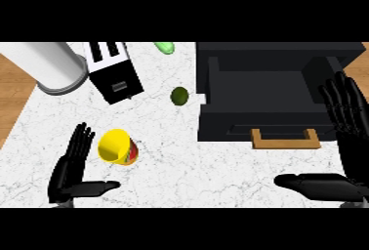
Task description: Pick up the cup, place it into the drawer and close the drawer
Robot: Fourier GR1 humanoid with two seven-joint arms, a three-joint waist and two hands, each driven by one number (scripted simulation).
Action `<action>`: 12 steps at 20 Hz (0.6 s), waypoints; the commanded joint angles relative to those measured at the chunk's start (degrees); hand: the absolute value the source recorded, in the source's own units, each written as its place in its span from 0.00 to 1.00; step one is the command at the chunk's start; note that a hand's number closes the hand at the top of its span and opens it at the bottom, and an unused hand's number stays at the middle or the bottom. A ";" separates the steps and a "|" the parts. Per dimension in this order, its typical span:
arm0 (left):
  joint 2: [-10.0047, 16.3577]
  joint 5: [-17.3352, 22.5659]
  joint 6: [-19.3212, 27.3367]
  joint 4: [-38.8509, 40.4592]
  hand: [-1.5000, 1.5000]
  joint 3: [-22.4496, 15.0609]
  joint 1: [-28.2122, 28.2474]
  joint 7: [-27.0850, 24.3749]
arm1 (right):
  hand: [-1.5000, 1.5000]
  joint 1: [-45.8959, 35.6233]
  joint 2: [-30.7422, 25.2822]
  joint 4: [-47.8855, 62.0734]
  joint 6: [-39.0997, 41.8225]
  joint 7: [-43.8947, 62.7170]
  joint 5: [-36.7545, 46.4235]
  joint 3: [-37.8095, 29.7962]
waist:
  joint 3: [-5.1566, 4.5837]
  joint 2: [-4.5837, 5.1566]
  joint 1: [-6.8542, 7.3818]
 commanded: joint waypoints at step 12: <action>5.36 -2.37 -3.79 39.61 0.00 5.72 -16.39 -26.47 | 0.00 0.81 -0.58 2.29 3.81 -3.64 -2.11 -2.46 | -0.03 0.09 -0.31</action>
